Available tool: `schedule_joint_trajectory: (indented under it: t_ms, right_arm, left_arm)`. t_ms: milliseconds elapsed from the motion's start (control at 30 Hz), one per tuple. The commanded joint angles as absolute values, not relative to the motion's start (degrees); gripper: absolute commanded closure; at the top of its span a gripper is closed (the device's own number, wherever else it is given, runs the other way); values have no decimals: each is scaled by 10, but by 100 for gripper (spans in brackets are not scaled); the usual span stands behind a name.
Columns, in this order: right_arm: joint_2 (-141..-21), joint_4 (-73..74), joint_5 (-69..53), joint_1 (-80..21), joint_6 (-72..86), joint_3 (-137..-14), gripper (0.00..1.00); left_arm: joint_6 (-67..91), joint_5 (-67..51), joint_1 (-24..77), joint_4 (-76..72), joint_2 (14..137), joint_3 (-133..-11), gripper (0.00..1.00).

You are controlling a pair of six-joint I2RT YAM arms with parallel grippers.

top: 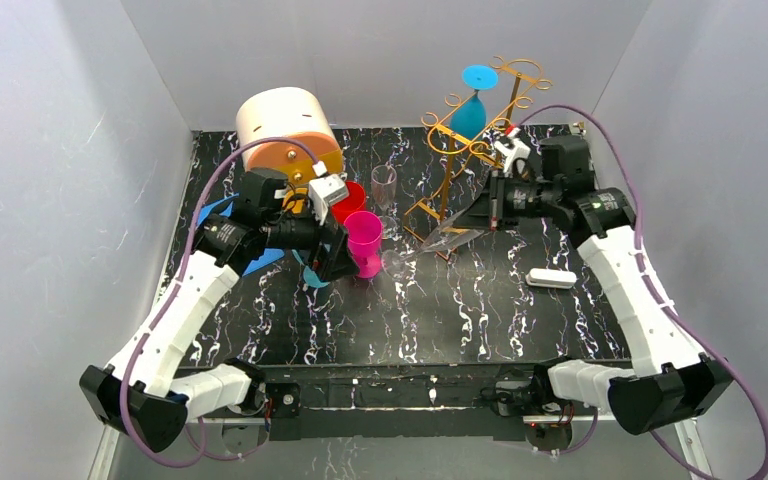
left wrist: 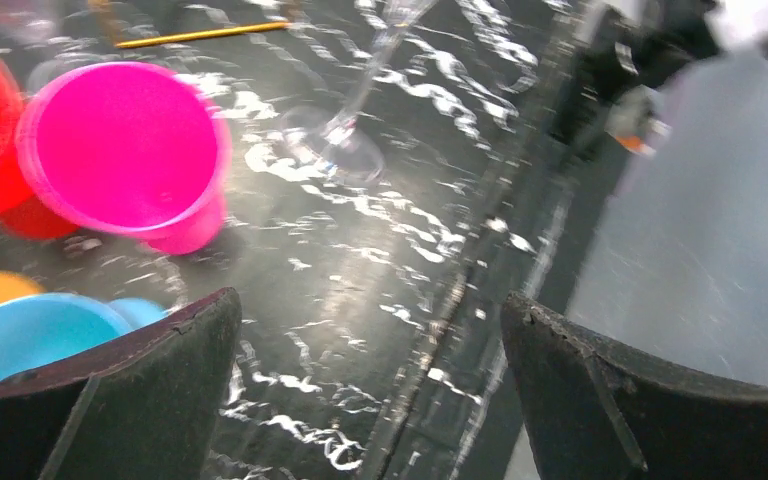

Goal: Take the wine glass off the wine glass rack
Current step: Place the wine glass at the center of the board.

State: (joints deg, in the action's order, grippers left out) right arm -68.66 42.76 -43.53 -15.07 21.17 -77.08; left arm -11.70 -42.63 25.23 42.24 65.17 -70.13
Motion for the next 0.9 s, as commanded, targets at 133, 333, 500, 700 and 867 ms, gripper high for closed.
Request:
schedule_joint_trajectory:
  t_ms: [133, 333, 500, 700, 867]
  right_arm:
    - [-707, 489, 4, -426, 173, -862, 99]
    - [-767, 512, 126, -517, 153, -898, 99]
    - [-819, 517, 167, -539, 136, -930, 99]
    - [-875, 491, 161, -540, 123, -957, 99]
    - [-928, 467, 146, -539, 108, -976, 99]
  left_arm:
    - [42, -85, 252, 352, 621, -748, 2]
    - [77, 54, 251, 376, 626, -767, 2]
    - [101, 98, 241, 393, 640, -780, 2]
    - [118, 87, 199, 427, 670, -810, 2]
    - [143, 35, 119, 448, 707, -839, 2]
